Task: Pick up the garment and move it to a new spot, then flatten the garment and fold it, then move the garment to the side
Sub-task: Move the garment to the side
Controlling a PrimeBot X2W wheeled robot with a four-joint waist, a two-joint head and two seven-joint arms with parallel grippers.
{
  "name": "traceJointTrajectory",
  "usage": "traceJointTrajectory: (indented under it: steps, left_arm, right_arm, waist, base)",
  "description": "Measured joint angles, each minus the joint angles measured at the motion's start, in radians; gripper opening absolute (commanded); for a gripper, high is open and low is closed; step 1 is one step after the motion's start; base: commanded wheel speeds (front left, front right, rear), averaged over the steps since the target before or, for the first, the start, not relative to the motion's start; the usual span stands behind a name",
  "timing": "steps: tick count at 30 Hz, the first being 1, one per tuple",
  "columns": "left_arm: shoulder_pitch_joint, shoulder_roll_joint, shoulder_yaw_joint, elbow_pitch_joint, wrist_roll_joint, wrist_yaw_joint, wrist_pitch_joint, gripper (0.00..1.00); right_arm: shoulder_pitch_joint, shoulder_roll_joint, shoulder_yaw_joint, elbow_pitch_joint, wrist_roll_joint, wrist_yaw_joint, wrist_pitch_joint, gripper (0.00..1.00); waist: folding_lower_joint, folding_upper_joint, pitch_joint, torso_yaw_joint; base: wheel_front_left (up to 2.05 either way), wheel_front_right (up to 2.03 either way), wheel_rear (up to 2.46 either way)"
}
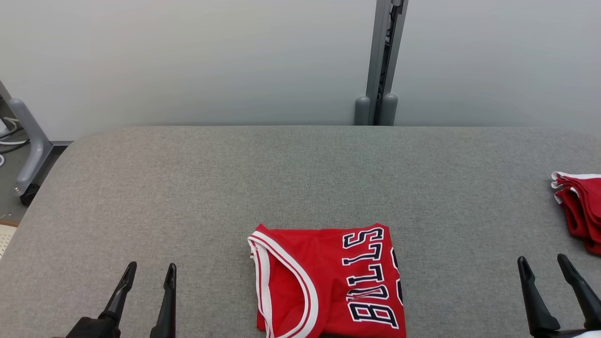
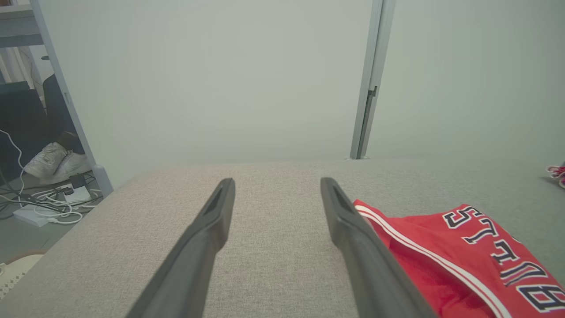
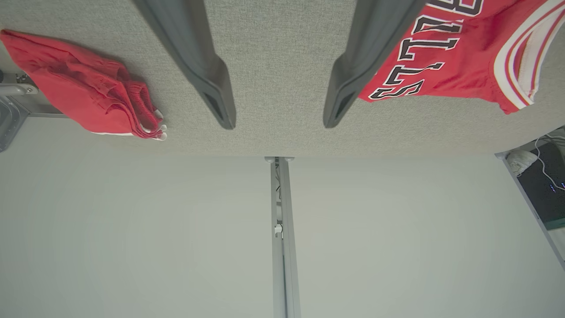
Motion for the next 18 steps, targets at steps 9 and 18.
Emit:
traceJointTrajectory:
  steps: [9, 18]
  left_arm:
    - [-0.018, -0.001, -0.007, -0.001, -0.010, 0.003, 0.000, 1.00]
    - [-0.096, -0.009, -0.020, -0.004, -0.019, -0.004, -0.022, 1.00]
  right_arm:
    - [-0.001, -0.001, 0.000, -0.007, -0.005, 0.000, 0.002, 1.00]
    - [-0.061, -0.026, 0.113, 0.062, 0.009, 0.000, 0.018, 1.00]
  waist:
    - [0.0000, 0.0000, 0.012, 0.020]
    - [0.0000, 0.0000, 0.070, 0.091]
  base:
    - [0.00, 0.00, 0.00]
    - [0.00, 0.00, 0.00]
